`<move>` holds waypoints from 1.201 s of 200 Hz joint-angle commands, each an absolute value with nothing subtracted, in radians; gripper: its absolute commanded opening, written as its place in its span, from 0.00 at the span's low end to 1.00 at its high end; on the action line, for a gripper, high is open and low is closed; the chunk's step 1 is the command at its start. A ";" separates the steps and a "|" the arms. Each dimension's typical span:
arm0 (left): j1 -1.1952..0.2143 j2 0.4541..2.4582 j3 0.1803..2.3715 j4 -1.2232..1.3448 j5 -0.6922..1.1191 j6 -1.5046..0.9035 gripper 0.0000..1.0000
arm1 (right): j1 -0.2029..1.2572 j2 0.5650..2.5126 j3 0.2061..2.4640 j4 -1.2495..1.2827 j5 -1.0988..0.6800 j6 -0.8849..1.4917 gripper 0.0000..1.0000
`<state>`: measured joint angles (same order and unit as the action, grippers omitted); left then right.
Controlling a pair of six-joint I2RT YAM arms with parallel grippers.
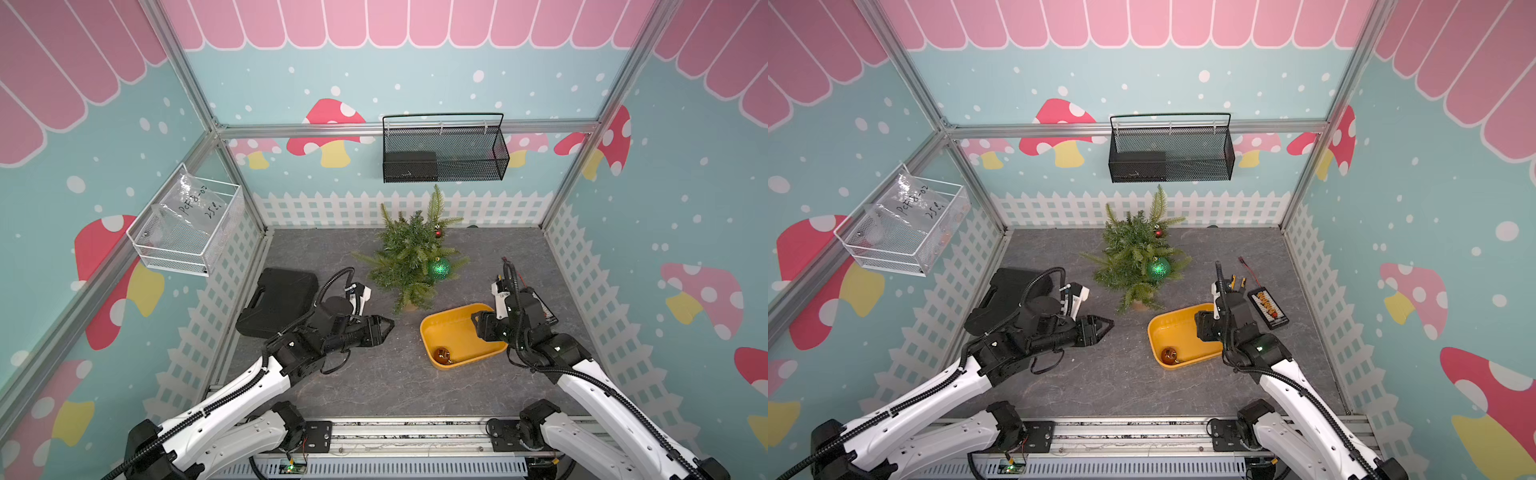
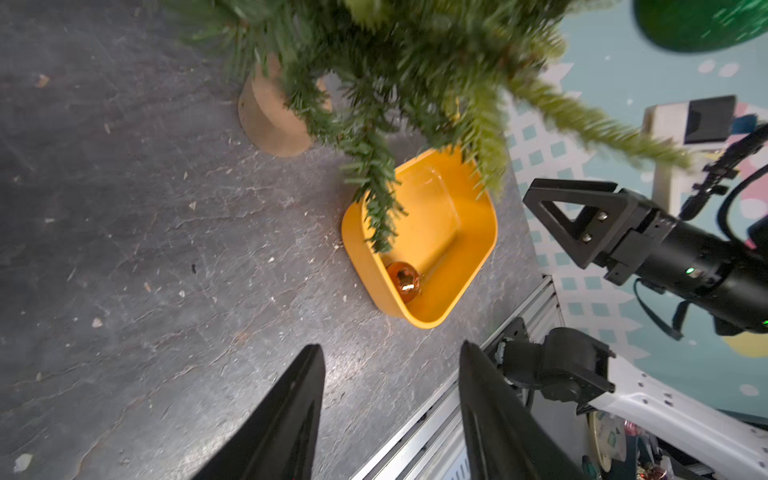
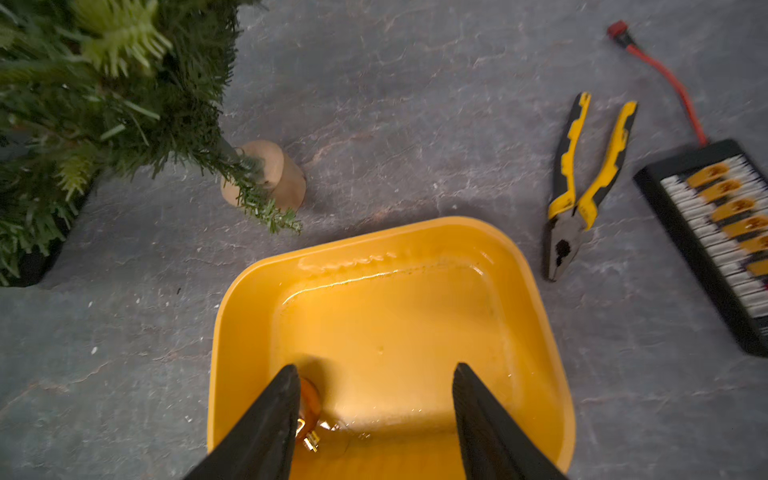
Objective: Decorate the small christmas tree with ornaments
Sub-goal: Hang an ornament on the christmas tree, then pick up an ornament from the container.
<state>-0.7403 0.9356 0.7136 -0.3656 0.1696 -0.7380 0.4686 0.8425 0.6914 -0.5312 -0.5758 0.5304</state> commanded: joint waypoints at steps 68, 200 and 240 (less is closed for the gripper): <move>-0.790 0.941 0.628 -0.301 0.115 -0.796 0.57 | 0.731 1.017 0.671 -0.571 -0.560 0.558 0.67; -0.795 0.839 0.572 -0.331 0.080 -0.830 0.57 | 0.793 1.269 0.661 -0.467 -0.502 0.597 0.60; -0.795 0.827 0.572 -0.339 0.076 -0.834 0.57 | 0.776 1.280 0.655 -0.467 -0.385 0.601 0.58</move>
